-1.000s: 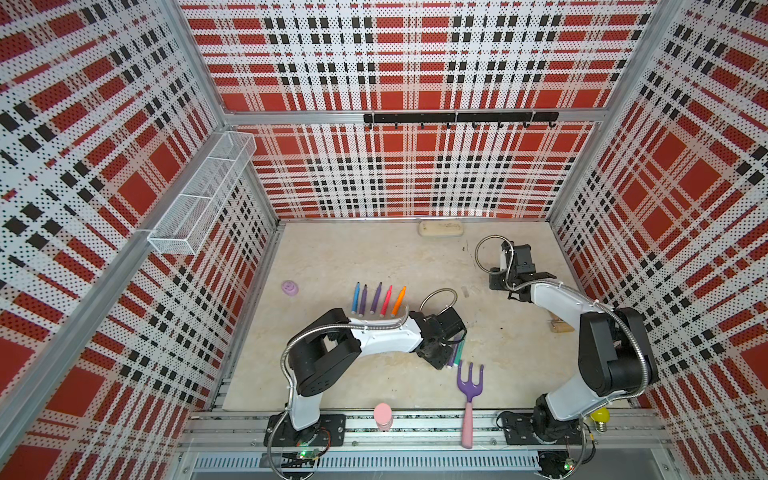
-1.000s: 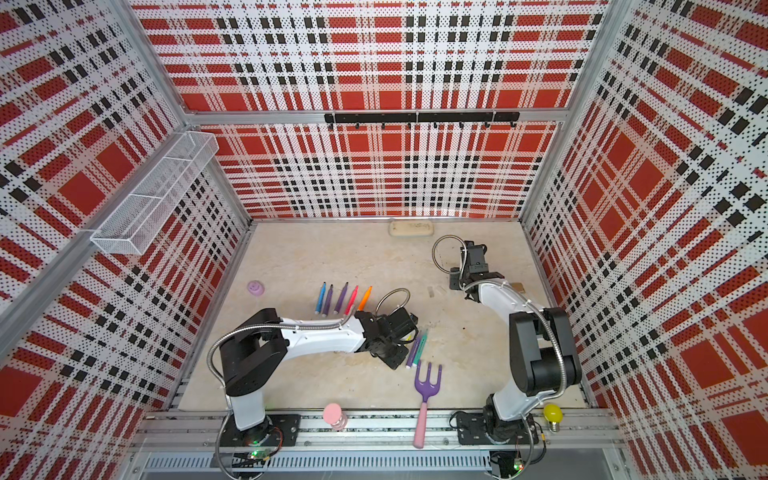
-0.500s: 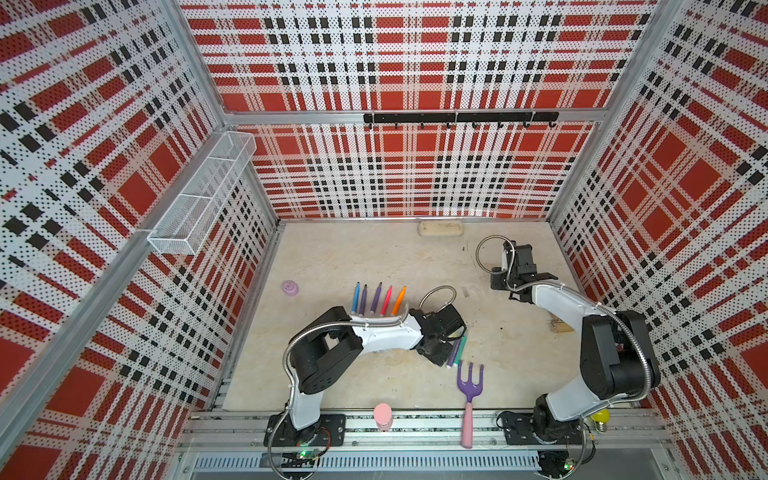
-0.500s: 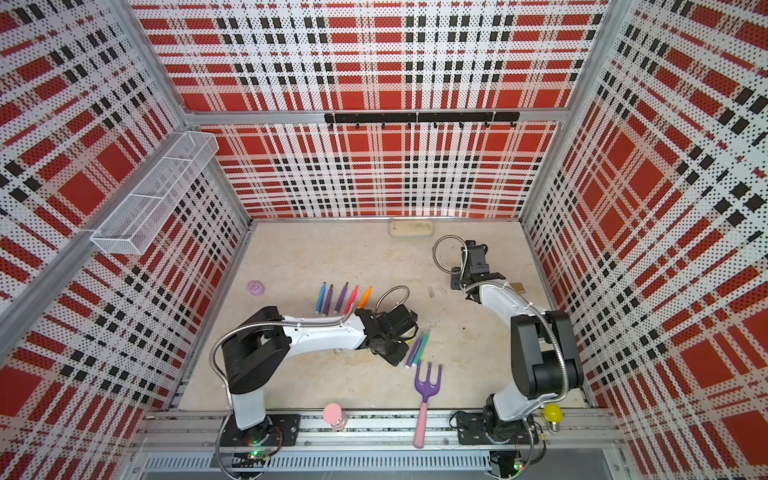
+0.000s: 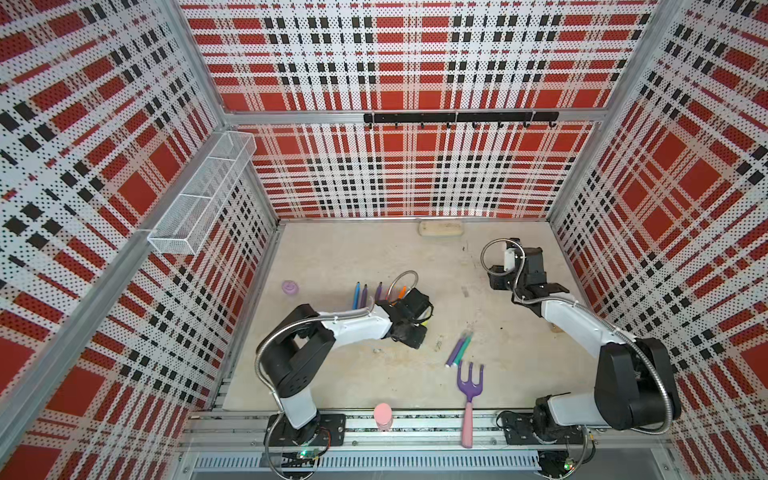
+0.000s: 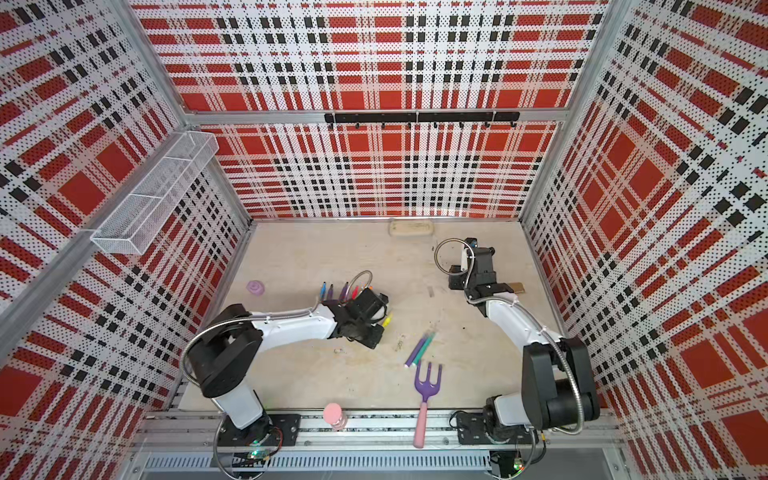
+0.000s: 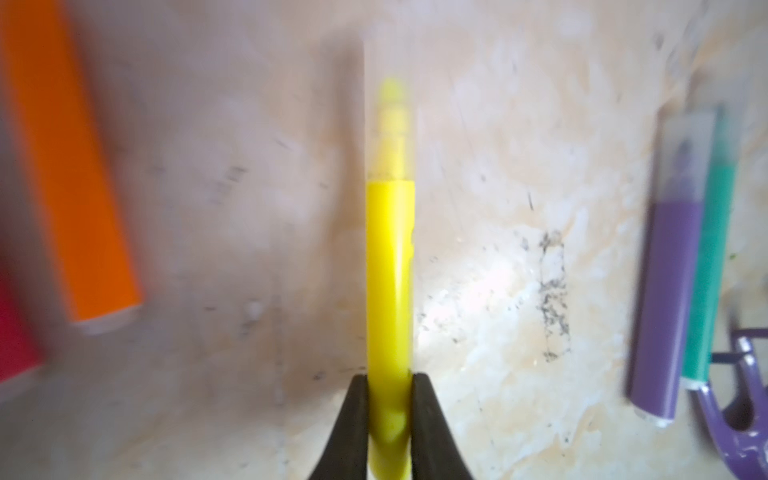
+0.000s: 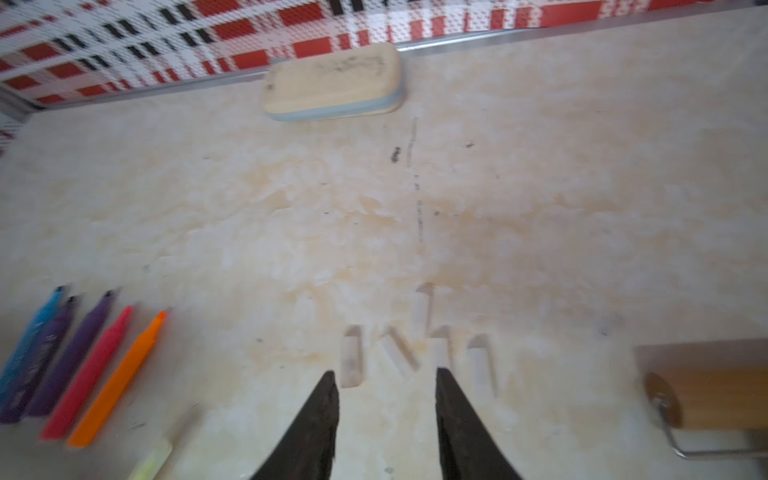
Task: Remove pen caps from pens
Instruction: Pick up the pen from the bottom-center of the table, then open the pen cap on the pen.
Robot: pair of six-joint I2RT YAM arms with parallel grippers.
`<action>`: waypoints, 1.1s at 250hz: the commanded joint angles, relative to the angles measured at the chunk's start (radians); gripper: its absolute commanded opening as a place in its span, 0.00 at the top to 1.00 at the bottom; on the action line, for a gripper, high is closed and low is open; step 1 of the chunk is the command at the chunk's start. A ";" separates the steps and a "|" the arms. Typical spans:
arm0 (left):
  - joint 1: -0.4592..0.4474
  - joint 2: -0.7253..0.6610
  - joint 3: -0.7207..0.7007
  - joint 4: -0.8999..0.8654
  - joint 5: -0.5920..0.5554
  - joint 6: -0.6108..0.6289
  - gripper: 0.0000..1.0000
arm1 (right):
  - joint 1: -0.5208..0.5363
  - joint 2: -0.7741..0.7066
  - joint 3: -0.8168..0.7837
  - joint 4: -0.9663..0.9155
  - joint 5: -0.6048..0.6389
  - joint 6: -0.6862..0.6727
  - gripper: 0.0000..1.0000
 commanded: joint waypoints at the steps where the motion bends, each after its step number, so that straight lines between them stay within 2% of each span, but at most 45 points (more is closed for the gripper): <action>1: 0.047 -0.129 -0.059 0.240 0.154 0.009 0.93 | 0.057 -0.028 -0.055 0.266 -0.225 0.078 0.56; 14: 0.086 -0.167 -0.096 0.336 0.299 -0.010 0.92 | 0.074 -0.007 -0.059 0.319 -0.312 0.124 0.54; 29: 0.116 -0.195 -0.120 0.399 0.372 -0.049 0.93 | 0.096 0.013 -0.075 0.411 -0.369 0.188 0.52; 74: 0.140 -0.240 -0.139 0.445 0.401 -0.056 0.95 | 0.177 0.062 -0.098 0.704 -0.504 0.327 0.48; 96: 0.150 -0.257 -0.147 0.467 0.407 -0.064 0.95 | 0.213 0.091 -0.083 0.768 -0.538 0.361 0.45; 123: 0.152 -0.283 -0.152 0.492 0.413 -0.066 0.95 | 0.238 0.123 -0.058 0.765 -0.551 0.366 0.44; 152: 0.155 -0.301 -0.158 0.507 0.418 -0.069 0.95 | 0.248 0.143 -0.030 0.672 -0.511 0.334 0.44; 206: 0.157 -0.307 -0.182 0.532 0.431 -0.075 0.95 | 0.250 0.162 -0.059 0.734 -0.500 0.379 0.56; 275: 0.160 -0.314 -0.201 0.539 0.433 -0.078 0.95 | 0.250 0.125 -0.069 0.726 -0.485 0.376 0.53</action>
